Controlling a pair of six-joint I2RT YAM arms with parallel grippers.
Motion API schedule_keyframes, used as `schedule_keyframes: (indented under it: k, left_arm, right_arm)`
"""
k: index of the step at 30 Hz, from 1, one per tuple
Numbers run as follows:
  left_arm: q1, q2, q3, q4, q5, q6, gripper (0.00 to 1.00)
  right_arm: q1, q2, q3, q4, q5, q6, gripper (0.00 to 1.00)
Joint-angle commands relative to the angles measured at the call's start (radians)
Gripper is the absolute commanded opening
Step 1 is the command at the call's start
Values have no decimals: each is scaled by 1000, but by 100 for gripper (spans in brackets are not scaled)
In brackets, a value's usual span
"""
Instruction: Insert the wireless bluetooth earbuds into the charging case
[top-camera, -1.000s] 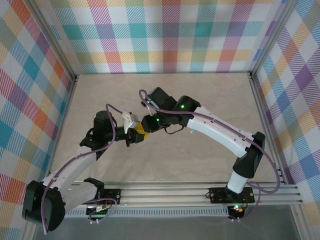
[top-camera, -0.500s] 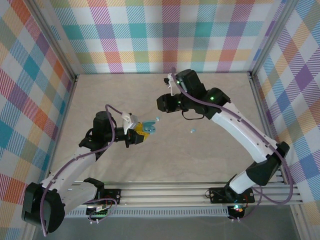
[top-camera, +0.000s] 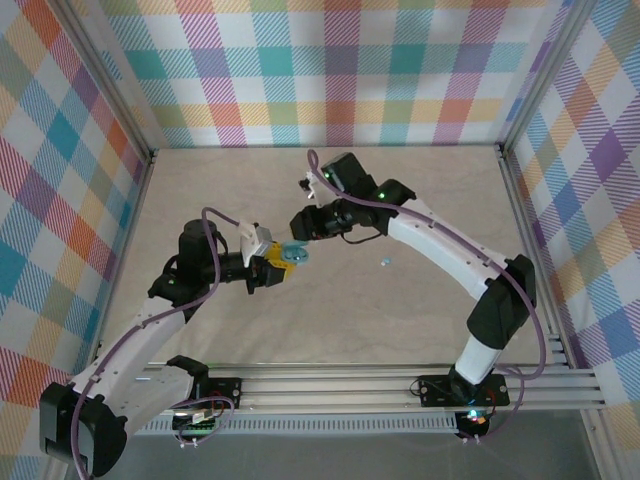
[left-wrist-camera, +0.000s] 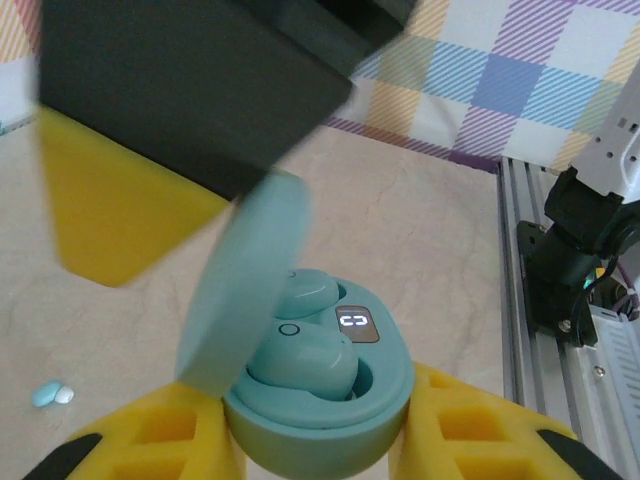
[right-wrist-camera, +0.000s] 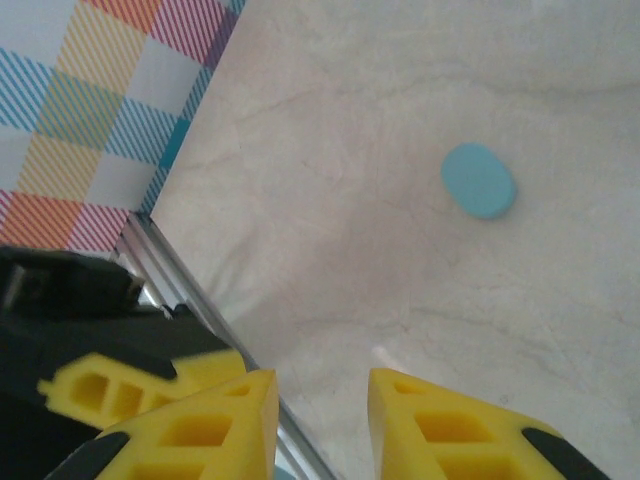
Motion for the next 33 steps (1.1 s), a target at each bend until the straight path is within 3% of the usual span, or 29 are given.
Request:
schedule_keyframes:
  k: [1,7,10,14,24,33]
  left_arm:
    - [-13,-7,10,21,-15,-32,2]
    - [-11,11,-9,96,-15,-82,2]
    - [-11,17,-3,106,-13,-98,2]
    - [-11,13,4,146,-13,-145,3]
    - [-13,61,51,287,35,-268,4]
    - [-23,84,73,369,34,-334,4]
  right_arm:
    - [3,-111,-64,13,-20,10,31]
    - [-6,-275,-191,76,104,17,36]
    - [-28,-303,-228,118,114,71,46]
    - [-77,-325,-320,256,-19,215,55]
    - [-114,-325,-514,687,-262,557,63]
    - [-114,-281,-534,851,-331,690,67]
